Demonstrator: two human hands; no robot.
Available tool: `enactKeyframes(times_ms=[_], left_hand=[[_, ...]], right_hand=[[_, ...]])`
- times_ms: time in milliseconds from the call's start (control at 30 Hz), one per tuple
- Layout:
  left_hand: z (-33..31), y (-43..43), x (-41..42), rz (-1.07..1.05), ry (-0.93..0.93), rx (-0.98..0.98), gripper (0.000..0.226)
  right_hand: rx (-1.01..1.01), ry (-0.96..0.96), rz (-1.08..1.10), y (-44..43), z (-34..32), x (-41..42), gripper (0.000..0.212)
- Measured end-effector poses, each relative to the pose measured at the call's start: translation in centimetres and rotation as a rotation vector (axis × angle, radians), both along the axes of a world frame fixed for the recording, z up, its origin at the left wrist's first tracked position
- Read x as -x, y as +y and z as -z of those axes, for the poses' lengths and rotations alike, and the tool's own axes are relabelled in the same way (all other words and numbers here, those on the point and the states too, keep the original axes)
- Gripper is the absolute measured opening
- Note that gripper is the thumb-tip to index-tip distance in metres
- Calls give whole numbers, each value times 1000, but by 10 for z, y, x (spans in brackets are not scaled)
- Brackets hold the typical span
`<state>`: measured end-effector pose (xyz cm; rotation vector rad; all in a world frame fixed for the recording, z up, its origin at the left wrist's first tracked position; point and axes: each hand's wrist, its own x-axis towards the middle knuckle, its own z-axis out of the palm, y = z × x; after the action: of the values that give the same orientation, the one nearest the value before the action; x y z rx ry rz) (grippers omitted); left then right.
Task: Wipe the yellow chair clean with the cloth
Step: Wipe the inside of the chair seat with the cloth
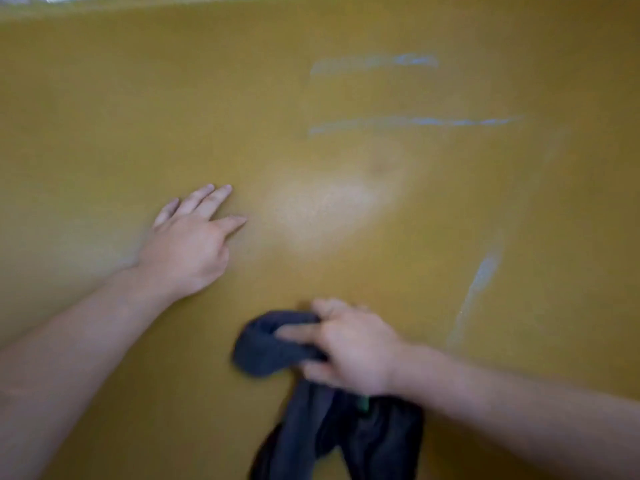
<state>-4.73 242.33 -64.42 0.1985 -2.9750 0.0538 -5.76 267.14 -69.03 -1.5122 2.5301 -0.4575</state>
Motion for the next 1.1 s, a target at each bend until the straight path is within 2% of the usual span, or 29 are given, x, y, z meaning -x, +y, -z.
enactKeyframes(times_ms=[33, 100, 133, 167, 200, 233, 300, 333, 367, 433, 500, 533, 600, 633, 767, 833, 867, 900, 967, 1033, 1100], left_hand=[[-1, -1, -1, 4, -17, -8, 50], [2, -3, -6, -2, -55, -46, 48], [3, -3, -8, -11, -65, -73, 47], [3, -3, -9, -14, -58, -98, 46], [3, -1, -8, -12, -33, -120, 45], [1, 0, -8, -17, -4, -141, 44], [-4, 7, -5, -55, 12, -158, 39], [-5, 10, -5, -76, -9, -147, 36], [-5, 14, -4, -86, -38, -124, 34], [-1, 19, -8, -85, -82, -91, 32], [4, 22, -15, -94, -145, -93, 32], [6, 24, -19, -96, -172, -79, 33], [14, 30, -25, -75, -161, 8, 34], [17, 34, -27, -64, -137, 40, 35], [19, 57, -24, -78, -155, -108, 32], [19, 60, -22, -49, -188, -91, 33], [19, 60, -24, -39, -195, -78, 35], [20, 59, -26, -28, -198, -66, 37], [25, 59, -31, 6, -208, -22, 43], [31, 61, -36, 57, -243, 41, 51], [34, 66, -38, 77, -296, 55, 59]], right_hand=[[-32, 88, 225, 19, -2, 44, 53], [84, 184, 710, 33, -13, 108, 46], [176, 157, 884, 20, -13, 111, 42], [213, 115, 946, -3, -10, 92, 40], [204, 71, 888, -30, -3, 61, 38], [208, 19, 702, -57, 6, 18, 38], [186, -107, 148, -85, 4, -81, 44], [120, -162, -33, -85, -2, -107, 52], [84, -139, -104, -77, -8, -104, 59], [-33, 105, -18, -45, -10, -61, 65], [-236, 312, 217, 3, -4, -5, 65], [-317, 329, 367, 25, -5, 13, 64], [-277, 207, 509, 35, -3, -2, 60], [-219, 169, 485, 22, 2, -27, 58], [-63, -64, -1, -60, 7, -145, 42], [-75, -68, -132, -46, -1, -142, 41], [-50, -45, -107, -18, -3, -125, 45], [-73, -24, -57, 18, -6, -108, 49], [-250, 42, 171, 103, -25, -58, 52], [-503, 253, 471, 167, -54, -9, 51], [-533, 323, 621, 181, -62, -7, 49]])
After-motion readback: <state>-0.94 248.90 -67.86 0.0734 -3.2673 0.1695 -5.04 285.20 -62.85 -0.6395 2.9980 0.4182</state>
